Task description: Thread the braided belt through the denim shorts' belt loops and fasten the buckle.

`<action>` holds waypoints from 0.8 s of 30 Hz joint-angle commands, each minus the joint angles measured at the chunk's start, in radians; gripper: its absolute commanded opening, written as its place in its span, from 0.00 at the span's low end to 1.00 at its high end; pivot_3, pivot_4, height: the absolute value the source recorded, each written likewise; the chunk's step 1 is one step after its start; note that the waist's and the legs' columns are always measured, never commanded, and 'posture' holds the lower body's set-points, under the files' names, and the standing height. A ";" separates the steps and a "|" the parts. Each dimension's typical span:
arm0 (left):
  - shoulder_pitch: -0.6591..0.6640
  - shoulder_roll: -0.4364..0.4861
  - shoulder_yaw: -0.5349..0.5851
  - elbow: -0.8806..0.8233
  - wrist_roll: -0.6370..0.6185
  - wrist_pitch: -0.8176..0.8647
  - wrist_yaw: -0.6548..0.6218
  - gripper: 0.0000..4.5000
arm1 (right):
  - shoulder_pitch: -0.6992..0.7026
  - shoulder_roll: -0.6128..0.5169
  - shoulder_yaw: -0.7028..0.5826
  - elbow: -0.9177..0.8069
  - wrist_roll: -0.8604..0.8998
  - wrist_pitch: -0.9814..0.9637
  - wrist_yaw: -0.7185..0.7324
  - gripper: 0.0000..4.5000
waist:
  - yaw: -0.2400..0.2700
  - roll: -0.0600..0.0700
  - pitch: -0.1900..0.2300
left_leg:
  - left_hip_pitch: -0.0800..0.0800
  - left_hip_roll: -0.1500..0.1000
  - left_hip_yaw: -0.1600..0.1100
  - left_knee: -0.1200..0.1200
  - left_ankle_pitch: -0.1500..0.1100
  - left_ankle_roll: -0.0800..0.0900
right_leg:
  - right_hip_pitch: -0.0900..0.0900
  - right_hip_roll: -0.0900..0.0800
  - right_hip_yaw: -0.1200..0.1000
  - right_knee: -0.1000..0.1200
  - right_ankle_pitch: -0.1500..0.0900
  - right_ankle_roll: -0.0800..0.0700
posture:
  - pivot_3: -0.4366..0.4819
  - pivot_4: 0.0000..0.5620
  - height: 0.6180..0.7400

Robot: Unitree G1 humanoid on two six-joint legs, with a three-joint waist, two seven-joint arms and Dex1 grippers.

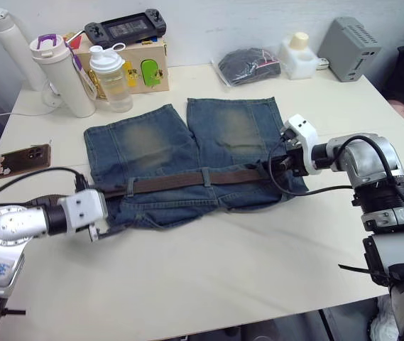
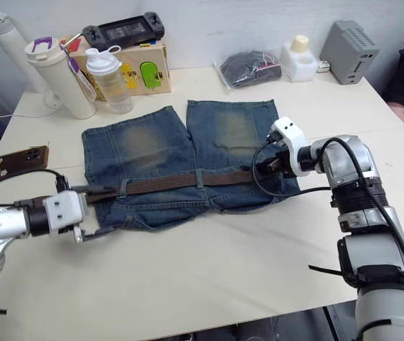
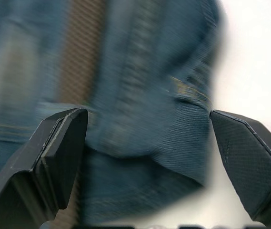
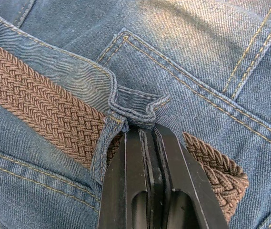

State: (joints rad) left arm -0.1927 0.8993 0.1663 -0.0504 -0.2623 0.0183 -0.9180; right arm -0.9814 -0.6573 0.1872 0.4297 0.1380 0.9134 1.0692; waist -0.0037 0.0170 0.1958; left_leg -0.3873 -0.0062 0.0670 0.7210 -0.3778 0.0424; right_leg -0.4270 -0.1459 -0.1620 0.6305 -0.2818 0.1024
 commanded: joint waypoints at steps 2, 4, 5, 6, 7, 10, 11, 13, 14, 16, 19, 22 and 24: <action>-0.146 -0.001 0.024 0.161 -0.079 0.202 -0.020 1.00 | 0.043 -0.014 -0.040 -0.110 0.024 -0.006 -0.031 0.01 | -0.003 0.000 0.000 | 0.000 0.000 0.000 0.001 0.000 0.000 | 0.000 0.001 0.000 0.001 0.000 0.000 | 0.48 0.27 0.56; -0.180 -0.005 0.007 0.222 -0.075 0.236 -0.042 1.00 | 0.061 -0.014 -0.053 -0.146 0.030 0.004 -0.052 0.01 | -0.005 0.000 0.000 | 0.000 -0.001 0.001 0.000 0.000 0.000 | 0.000 0.001 0.000 0.001 0.000 0.000 | 0.48 0.27 0.56; -0.199 -0.011 -0.001 0.251 -0.083 0.278 -0.054 1.00 | 0.074 -0.015 -0.060 -0.168 0.032 0.009 -0.064 0.01 | -0.007 0.000 0.000 | 0.000 -0.001 0.001 0.000 0.000 0.000 | 0.000 0.002 0.000 0.001 0.000 0.000 | 0.48 0.27 0.56; -0.216 -0.019 -0.004 0.273 -0.095 0.317 -0.066 1.00 | 0.085 -0.014 -0.070 -0.187 0.038 0.016 -0.075 0.01 | -0.004 0.000 0.000 | 0.000 -0.001 0.001 0.000 0.000 0.000 | -0.001 0.002 0.000 0.001 0.000 0.000 | 0.48 0.27 0.56; -0.237 -0.027 -0.006 0.296 -0.107 0.359 -0.076 1.00 | 0.095 -0.011 -0.080 -0.205 0.044 0.026 -0.086 0.01 | -0.003 -0.001 0.000 | 0.000 -0.001 0.001 0.000 0.000 0.000 | -0.001 0.002 0.000 0.001 0.000 0.000 | 0.48 0.27 0.56; -0.306 -0.059 -0.011 0.362 -0.138 0.463 -0.096 1.00 | 0.127 -0.013 -0.098 -0.260 0.058 0.046 -0.117 0.01 | 0.001 -0.001 -0.001 | -0.001 -0.001 0.000 0.001 0.000 0.000 | -0.001 0.002 0.000 0.001 0.000 0.000 | 0.48 0.27 0.56; -0.323 -0.067 -0.012 0.378 -0.140 0.481 -0.097 1.00 | 0.134 -0.013 -0.103 -0.273 0.063 0.053 -0.123 0.01 | 0.002 -0.002 -0.001 | -0.001 -0.001 0.000 0.002 0.000 0.000 | -0.001 0.002 0.000 0.002 0.000 0.000 | 0.48 0.27 0.56; -0.353 -0.086 -0.019 0.403 -0.142 0.512 -0.099 1.00 | 0.145 -0.014 -0.113 -0.294 0.074 0.068 -0.135 0.01 | 0.001 -0.002 -0.001 | -0.001 -0.001 0.000 0.003 0.000 0.000 | 0.000 0.002 0.000 0.003 0.000 0.000 | 0.48 0.27 0.56; -0.366 -0.094 -0.020 0.412 -0.143 0.525 -0.098 1.00 | 0.148 -0.013 -0.115 -0.300 0.079 0.072 -0.140 0.01 | 0.001 -0.002 -0.001 | -0.001 -0.001 0.000 0.003 0.000 0.000 | 0.000 0.002 0.000 0.003 0.000 0.000 | 0.48 0.27 0.56; -0.392 -0.115 -0.022 0.436 -0.149 0.568 -0.091 1.00 | 0.159 -0.016 -0.118 -0.317 0.086 0.081 -0.150 0.01 | 0.000 -0.002 -0.001 | -0.001 -0.001 0.000 0.004 0.000 0.000 | -0.001 0.002 0.001 0.004 0.000 0.000 | 0.48 0.27 0.56; -0.405 -0.131 -0.039 0.476 -0.127 0.590 -0.090 1.00 | 0.169 -0.020 -0.121 -0.337 0.098 0.093 -0.163 0.01 | -0.001 -0.002 -0.001 | 0.000 -0.001 0.000 0.003 0.000 0.000 | -0.001 0.002 0.001 0.005 0.000 0.000 | 0.48 0.27 0.56; -0.387 -0.133 -0.061 0.487 -0.087 0.554 -0.080 1.00 | 0.173 -0.024 -0.125 -0.345 0.106 0.098 -0.175 0.01 | -0.003 -0.002 -0.001 | 0.000 -0.001 0.000 0.003 0.000 0.000 | -0.001 0.002 0.001 0.005 0.000 0.000 | 0.48 0.27 0.56; -0.381 -0.133 -0.068 0.485 -0.082 0.552 -0.085 1.00 | 0.174 -0.022 -0.127 -0.349 0.111 0.101 -0.181 0.01 | -0.001 -0.002 -0.001 | 0.000 -0.001 0.000 0.004 0.000 0.000 | -0.001 0.002 0.001 0.005 0.000 0.000 | 0.48 0.27 0.56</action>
State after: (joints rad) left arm -0.5841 0.7578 0.0989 0.4383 -0.3569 0.5787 -1.0010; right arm -0.8075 -0.6644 0.0829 0.1194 0.2267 1.0097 0.8913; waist -0.0044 0.0147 0.1945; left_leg -0.3875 -0.0078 0.0672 0.7245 -0.3776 0.0426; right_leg -0.4281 -0.1442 -0.1609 0.6358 -0.2818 0.1026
